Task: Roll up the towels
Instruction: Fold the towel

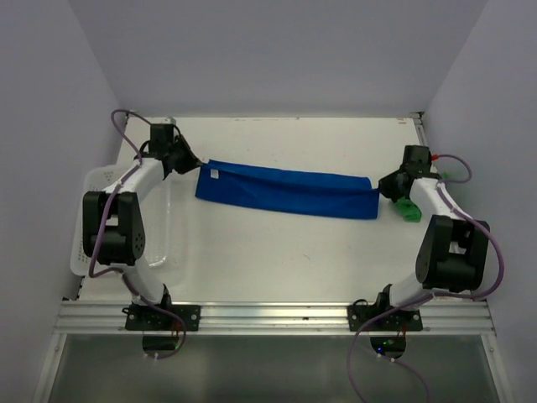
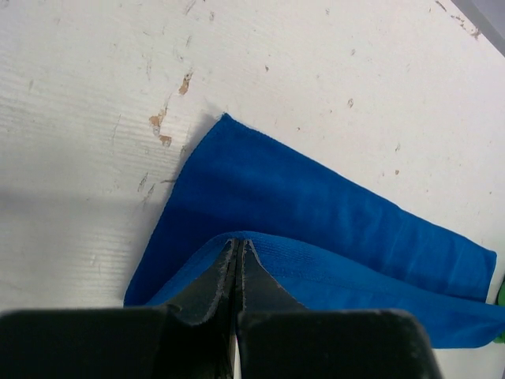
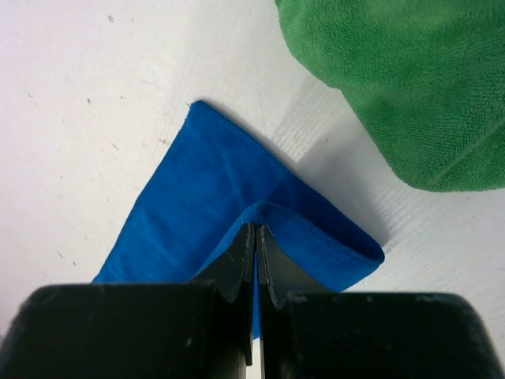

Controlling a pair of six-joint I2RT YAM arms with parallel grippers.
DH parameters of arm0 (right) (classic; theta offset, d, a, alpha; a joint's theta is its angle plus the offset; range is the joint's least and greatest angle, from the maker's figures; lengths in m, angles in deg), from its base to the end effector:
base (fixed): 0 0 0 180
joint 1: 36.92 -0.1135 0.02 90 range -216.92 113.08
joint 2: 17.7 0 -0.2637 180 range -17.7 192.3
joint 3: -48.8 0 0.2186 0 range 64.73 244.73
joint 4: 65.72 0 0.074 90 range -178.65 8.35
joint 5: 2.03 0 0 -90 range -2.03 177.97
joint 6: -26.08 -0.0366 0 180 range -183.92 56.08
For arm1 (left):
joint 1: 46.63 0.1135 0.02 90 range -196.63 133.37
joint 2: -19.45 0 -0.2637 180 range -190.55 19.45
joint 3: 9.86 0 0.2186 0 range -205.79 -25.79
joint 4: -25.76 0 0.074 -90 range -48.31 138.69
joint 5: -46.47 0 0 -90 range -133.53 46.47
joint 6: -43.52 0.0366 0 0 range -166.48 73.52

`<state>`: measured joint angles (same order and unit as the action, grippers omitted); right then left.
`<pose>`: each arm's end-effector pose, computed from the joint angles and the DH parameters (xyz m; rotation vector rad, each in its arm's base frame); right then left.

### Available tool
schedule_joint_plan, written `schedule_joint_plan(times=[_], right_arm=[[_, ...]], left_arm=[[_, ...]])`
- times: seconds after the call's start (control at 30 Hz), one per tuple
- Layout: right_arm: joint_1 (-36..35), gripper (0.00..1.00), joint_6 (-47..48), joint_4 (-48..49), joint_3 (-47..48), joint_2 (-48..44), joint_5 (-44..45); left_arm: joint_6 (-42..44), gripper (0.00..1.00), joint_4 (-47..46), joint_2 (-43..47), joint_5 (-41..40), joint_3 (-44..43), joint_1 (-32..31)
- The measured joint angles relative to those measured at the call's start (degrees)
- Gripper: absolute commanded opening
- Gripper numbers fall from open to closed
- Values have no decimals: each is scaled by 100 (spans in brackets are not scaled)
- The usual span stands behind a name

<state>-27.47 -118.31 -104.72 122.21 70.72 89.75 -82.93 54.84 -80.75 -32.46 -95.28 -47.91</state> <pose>0.2847 -0.0485 0.2310 1.3515 2.1454 0.2784 0.3571 -0.0150 0.2411 -0.6262 2.3014 -0.5467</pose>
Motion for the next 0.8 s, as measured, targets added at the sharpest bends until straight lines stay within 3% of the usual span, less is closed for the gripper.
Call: schedule_joint_plan(times=[0.8], right_arm=[[0, 0, -50, 83, 579, 929, 13]], left_arm=[[-2, 0, -15, -682, 4, -476, -2]])
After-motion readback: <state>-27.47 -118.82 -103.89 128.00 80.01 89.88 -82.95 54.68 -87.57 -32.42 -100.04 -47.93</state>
